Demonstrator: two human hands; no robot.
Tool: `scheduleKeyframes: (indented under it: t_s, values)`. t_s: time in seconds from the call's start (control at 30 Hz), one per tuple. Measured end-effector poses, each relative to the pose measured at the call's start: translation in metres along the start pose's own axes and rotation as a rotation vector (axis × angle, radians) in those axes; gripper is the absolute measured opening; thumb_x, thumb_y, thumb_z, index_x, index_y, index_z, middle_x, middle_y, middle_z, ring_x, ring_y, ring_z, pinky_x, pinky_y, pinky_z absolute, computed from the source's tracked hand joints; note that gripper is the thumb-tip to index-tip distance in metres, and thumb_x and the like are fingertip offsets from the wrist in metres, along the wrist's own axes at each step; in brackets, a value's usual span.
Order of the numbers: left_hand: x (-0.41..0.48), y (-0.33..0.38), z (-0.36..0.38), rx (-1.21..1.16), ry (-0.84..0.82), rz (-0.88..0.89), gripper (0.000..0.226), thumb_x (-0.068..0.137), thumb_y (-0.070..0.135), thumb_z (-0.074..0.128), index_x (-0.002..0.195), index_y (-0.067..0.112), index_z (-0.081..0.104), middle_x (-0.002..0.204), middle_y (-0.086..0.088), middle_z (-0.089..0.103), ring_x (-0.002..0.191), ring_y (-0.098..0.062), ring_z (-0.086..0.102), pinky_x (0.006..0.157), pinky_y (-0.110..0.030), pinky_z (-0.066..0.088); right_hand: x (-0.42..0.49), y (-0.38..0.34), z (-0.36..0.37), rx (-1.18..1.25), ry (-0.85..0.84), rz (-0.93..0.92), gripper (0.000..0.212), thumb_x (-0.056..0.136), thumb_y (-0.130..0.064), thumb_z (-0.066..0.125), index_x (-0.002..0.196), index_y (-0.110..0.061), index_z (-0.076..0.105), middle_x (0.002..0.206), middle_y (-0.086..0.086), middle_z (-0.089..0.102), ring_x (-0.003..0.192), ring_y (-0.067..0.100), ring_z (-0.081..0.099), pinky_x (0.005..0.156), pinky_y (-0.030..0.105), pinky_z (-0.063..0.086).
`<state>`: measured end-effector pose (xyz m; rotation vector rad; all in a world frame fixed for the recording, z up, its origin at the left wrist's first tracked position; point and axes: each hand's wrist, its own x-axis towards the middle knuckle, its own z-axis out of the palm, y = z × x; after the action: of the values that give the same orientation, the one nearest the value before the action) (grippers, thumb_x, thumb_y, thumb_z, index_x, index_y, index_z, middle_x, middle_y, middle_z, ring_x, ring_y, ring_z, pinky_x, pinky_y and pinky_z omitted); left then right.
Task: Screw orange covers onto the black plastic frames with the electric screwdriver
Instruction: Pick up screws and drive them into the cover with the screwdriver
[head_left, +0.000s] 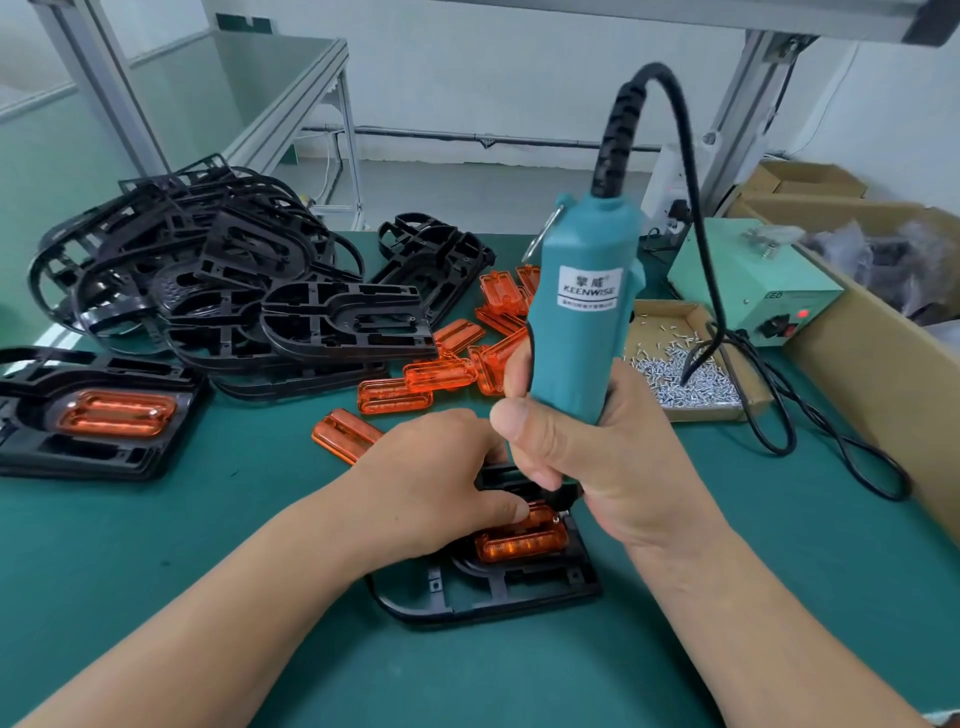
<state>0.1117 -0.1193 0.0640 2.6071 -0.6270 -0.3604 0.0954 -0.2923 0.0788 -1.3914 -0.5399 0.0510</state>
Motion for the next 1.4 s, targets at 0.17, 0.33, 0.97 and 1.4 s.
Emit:
scheduleKeyframes:
  t_s: [0.17,0.33,0.97,1.4]
  values:
    - [0.0,0.0,-0.002,-0.016,-0.008,0.002,0.036,0.086,0.057,0.073,0.112,0.034,0.064,0.111,0.011,0.066,0.104,-0.013,0.063,0.092,-0.039,0.054,-0.001,0.005,-0.007,0.053,-0.047,0.007,0.014,0.093,-0.015,0.076,0.101,-0.021,0.067,0.061,-0.001,0.048,0.045,0.016,0.042,0.053,0.026,0.042]
    - [-0.001,-0.001,-0.003,-0.039,-0.02,0.008,0.035,0.086,0.057,0.075,0.111,0.034,0.066,0.105,0.01,0.064,0.097,-0.013,0.062,0.089,-0.04,0.054,0.003,0.006,-0.014,0.129,-0.046,0.013,0.038,0.09,-0.032,0.084,0.117,-0.011,0.066,0.061,0.0,0.05,0.045,0.019,0.043,0.055,0.031,0.038]
    - [0.008,-0.025,-0.022,-1.127,0.158,-0.156,0.034,0.102,0.0,0.052,0.12,0.017,0.075,0.115,0.007,0.075,0.1,-0.005,0.069,0.089,-0.021,0.056,0.008,-0.003,-0.033,0.589,0.409,-0.214,0.007,0.104,-0.023,0.053,0.106,-0.019,0.059,0.063,-0.01,0.046,0.05,0.005,0.041,0.058,0.025,0.038]
    - [0.015,-0.031,-0.027,-1.93,0.274,-0.215,0.037,0.078,0.002,0.068,0.115,-0.004,0.066,0.11,-0.018,0.078,0.102,-0.02,0.078,0.07,-0.018,0.061,0.011,0.007,-0.029,0.655,0.489,-0.153,0.014,0.104,-0.015,0.05,0.101,-0.02,0.062,0.065,-0.009,0.047,0.052,0.006,0.043,0.059,0.024,0.042]
